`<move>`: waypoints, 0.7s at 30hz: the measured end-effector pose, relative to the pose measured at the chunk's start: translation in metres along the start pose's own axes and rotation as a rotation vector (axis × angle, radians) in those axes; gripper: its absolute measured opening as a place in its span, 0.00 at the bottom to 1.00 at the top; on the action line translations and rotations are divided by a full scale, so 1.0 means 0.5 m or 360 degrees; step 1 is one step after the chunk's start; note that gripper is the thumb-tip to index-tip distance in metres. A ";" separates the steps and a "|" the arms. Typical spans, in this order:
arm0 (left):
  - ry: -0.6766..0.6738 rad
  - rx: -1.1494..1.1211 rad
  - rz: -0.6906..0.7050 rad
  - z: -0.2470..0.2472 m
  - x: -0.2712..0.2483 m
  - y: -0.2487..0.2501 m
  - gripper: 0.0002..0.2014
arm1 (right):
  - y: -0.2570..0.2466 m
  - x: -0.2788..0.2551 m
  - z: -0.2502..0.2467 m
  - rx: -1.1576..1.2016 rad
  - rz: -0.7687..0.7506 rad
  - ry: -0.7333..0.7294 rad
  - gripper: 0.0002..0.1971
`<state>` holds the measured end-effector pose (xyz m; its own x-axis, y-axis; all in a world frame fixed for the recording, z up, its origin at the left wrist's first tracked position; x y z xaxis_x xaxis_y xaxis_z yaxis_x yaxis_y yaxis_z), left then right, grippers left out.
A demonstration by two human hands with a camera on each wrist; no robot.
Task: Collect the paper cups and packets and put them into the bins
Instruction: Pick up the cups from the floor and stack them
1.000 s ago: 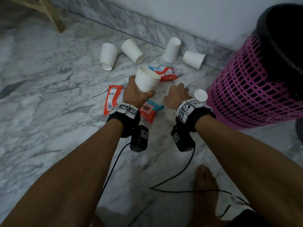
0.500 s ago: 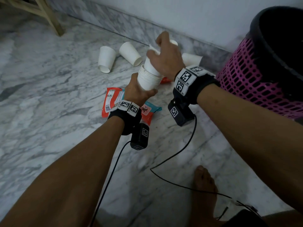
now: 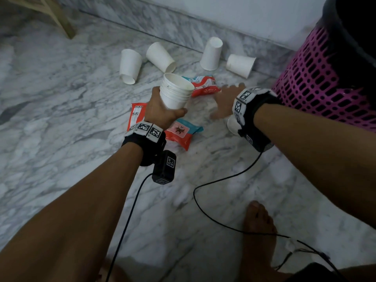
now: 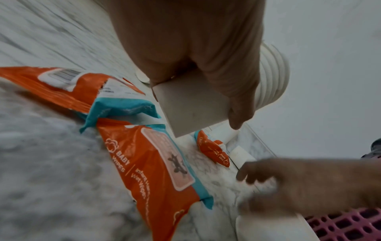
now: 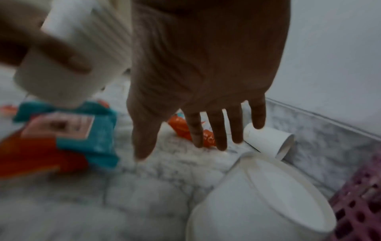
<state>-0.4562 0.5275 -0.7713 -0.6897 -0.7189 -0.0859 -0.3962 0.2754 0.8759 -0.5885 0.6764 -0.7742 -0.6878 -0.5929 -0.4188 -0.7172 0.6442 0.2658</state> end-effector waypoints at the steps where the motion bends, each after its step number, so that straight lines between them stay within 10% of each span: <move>1: 0.0003 0.0006 0.0006 0.001 0.001 0.002 0.42 | 0.004 -0.011 0.035 -0.0218 -0.0034 -0.0151 0.40; 14: 0.0071 0.0087 0.0034 -0.015 0.039 0.004 0.38 | -0.026 -0.039 0.065 -0.0646 -0.0234 -0.0164 0.21; 21: 0.0187 0.0014 -0.0043 -0.077 0.072 0.026 0.40 | -0.051 0.045 -0.144 0.0186 -0.0090 0.0135 0.31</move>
<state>-0.4631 0.4807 -0.7447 -0.6031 -0.7959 -0.0526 -0.4195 0.2604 0.8696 -0.5935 0.6117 -0.7277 -0.6571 -0.6656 -0.3539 -0.7406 0.6575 0.1386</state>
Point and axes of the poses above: each hand's wrist, its own x-axis towards the middle knuckle, its own z-axis out of the palm, y = z × x, the point moved 10 cm from there along x, towards the middle knuckle, and after that the axes turned 7 degrees about y, right-handed, at the moved point
